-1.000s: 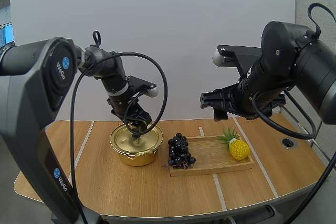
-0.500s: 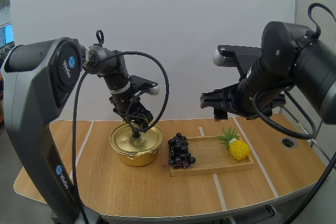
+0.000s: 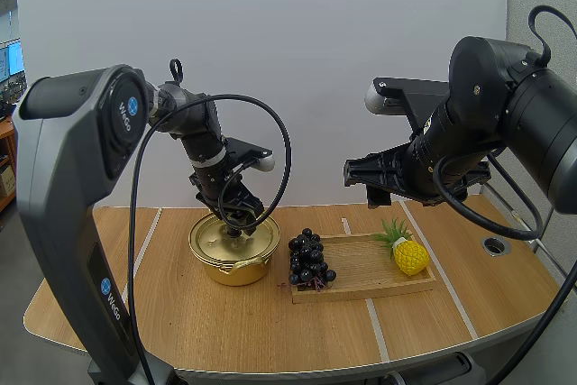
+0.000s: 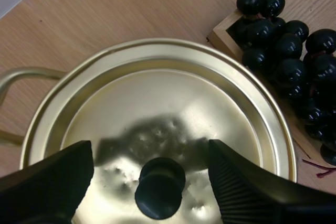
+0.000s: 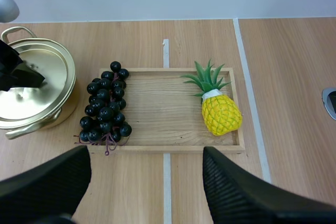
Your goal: Open the pot, put the grape inside, and close it
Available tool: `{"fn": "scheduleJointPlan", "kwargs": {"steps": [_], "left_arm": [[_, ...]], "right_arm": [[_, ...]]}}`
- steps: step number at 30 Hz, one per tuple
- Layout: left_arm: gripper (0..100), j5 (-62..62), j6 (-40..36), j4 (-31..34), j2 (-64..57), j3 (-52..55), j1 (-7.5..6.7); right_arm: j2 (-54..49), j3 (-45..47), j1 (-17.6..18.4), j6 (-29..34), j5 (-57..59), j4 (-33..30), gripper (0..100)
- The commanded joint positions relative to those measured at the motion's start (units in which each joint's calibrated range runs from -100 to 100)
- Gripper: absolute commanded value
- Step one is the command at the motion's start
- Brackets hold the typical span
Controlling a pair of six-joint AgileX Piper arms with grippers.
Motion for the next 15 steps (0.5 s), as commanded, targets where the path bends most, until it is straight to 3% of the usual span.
{"fn": "scheduleJointPlan", "kwargs": {"steps": [1,12,14,15], "left_arm": [[100,0.65,-0.58,-0.76,0.99,-0.13,-0.18],[100,3.44,-0.97,0.92,0.99,-0.13,-0.18],[64,3.51,-1.31,1.04,0.99,-0.13,-0.18],[40,3.51,-1.3,1.04,0.99,-0.13,-0.18]], "right_arm": [[-0.25,0.01,-0.16,-0.15,0.0,0.2,100],[-0.25,0.01,-0.16,-0.15,0.0,0.2,100],[-0.25,0.01,-0.16,-0.15,0.0,0.2,100],[-0.25,0.01,-0.16,-0.15,0.0,0.2,100]]}}
